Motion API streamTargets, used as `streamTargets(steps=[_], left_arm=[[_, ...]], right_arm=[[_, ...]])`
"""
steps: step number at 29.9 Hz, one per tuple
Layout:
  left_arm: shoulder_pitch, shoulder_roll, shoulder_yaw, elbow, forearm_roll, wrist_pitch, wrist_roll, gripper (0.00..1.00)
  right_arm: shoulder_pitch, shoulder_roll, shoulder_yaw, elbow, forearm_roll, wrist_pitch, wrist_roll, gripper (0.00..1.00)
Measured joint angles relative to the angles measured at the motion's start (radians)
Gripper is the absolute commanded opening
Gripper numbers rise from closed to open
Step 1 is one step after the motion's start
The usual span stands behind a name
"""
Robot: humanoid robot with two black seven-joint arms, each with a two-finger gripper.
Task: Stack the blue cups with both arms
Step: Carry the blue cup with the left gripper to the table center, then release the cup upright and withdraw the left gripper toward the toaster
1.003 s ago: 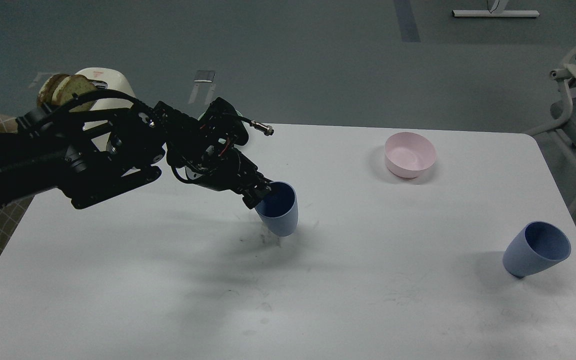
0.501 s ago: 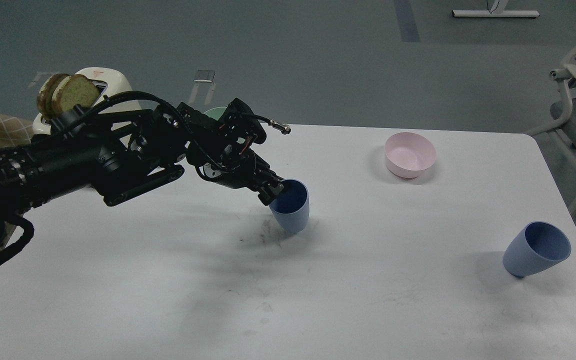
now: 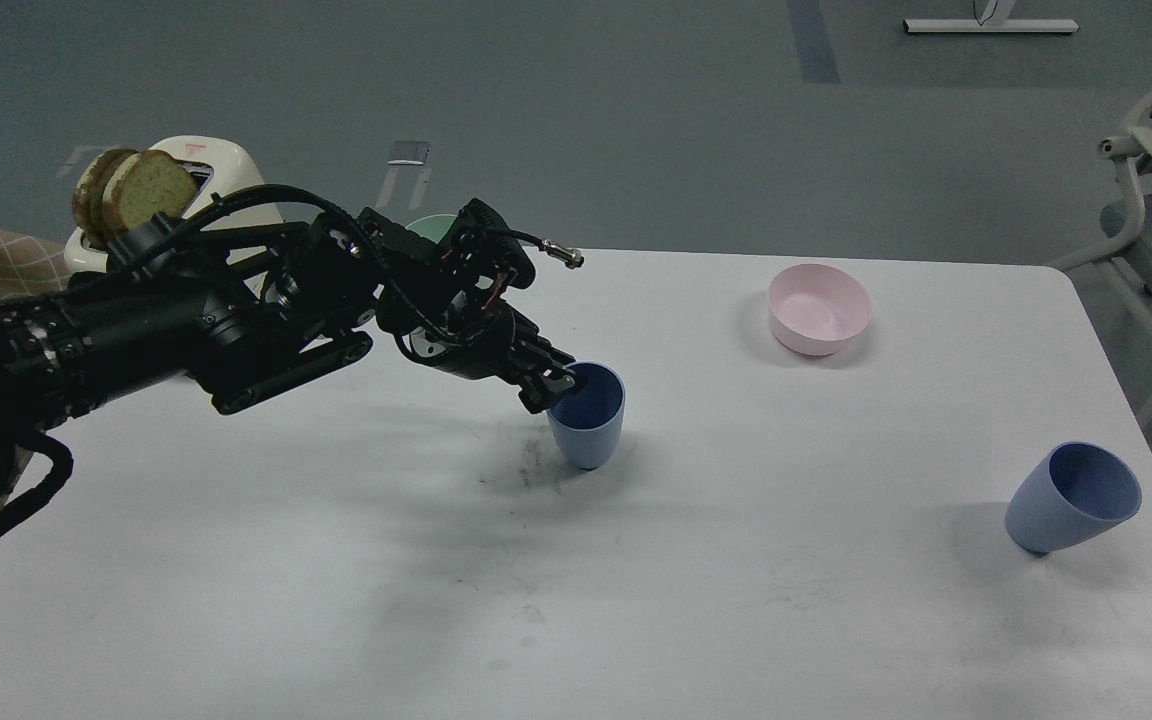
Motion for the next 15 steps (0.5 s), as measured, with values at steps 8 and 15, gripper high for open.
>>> streamTargets(steps=[8, 15], left_arm=[[-0.028, 0.014, -0.024, 0.011, -0.120, 0.000, 0.000, 0.86], [-0.053, 0.067, -0.112, 0.099, -0.535, 0.014, 0.000, 0.95]], right_arm=[[-0.005, -0.016, 0.000, 0.016, -0.001, 0.000, 0.000, 1.00], [-0.064, -0.092, -0.017, 0.127, -0.022, 0.000, 0.000, 1.00]])
